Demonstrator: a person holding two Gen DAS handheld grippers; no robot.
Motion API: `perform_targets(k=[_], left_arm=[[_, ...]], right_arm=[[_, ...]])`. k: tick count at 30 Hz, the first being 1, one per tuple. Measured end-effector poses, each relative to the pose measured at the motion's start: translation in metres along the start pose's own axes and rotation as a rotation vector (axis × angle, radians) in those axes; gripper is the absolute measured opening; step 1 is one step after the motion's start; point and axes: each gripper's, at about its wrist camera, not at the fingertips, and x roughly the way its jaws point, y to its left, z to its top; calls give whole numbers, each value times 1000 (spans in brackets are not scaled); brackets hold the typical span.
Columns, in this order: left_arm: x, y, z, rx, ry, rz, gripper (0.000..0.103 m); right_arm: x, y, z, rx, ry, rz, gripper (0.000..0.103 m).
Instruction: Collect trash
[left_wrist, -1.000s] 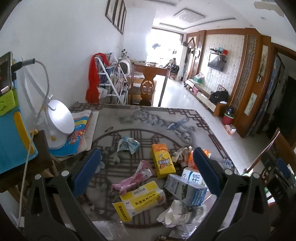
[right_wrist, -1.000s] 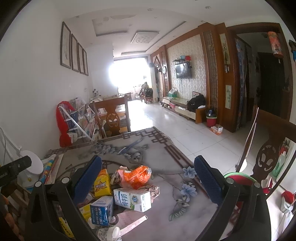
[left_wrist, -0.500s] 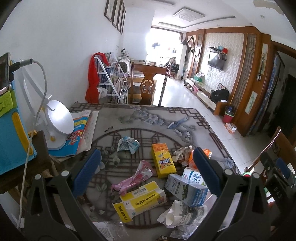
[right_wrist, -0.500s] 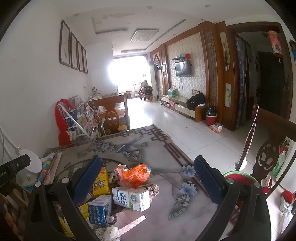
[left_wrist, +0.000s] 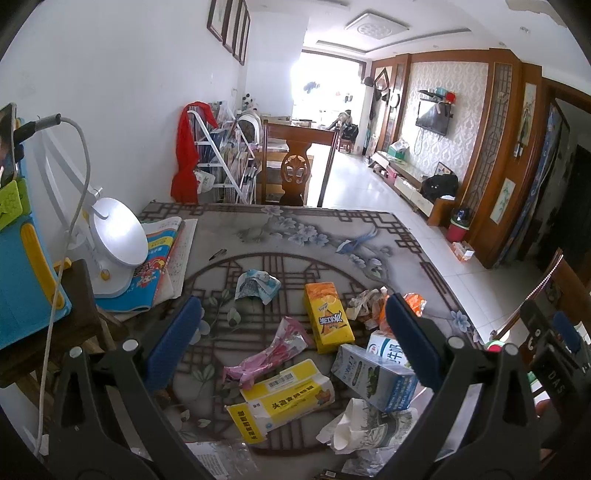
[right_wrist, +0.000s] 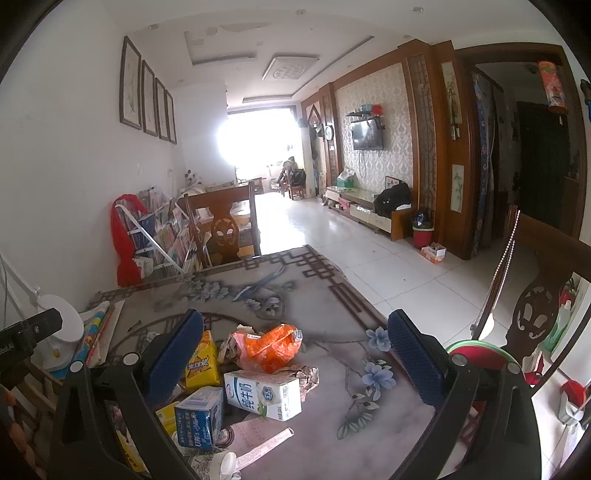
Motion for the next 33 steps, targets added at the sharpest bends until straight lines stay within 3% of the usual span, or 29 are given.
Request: perform_targets(k=[27, 31, 33], left_arm=[[9, 9, -12, 2, 29, -13, 98], [7, 21, -16, 103, 38, -16, 98], [9, 33, -28, 211, 62, 23, 98]], right_arm=[[10, 2, -8, -24, 45, 7, 96], [19, 6, -11, -47, 137, 92, 96], [23, 10, -15, -73, 198, 146, 96]])
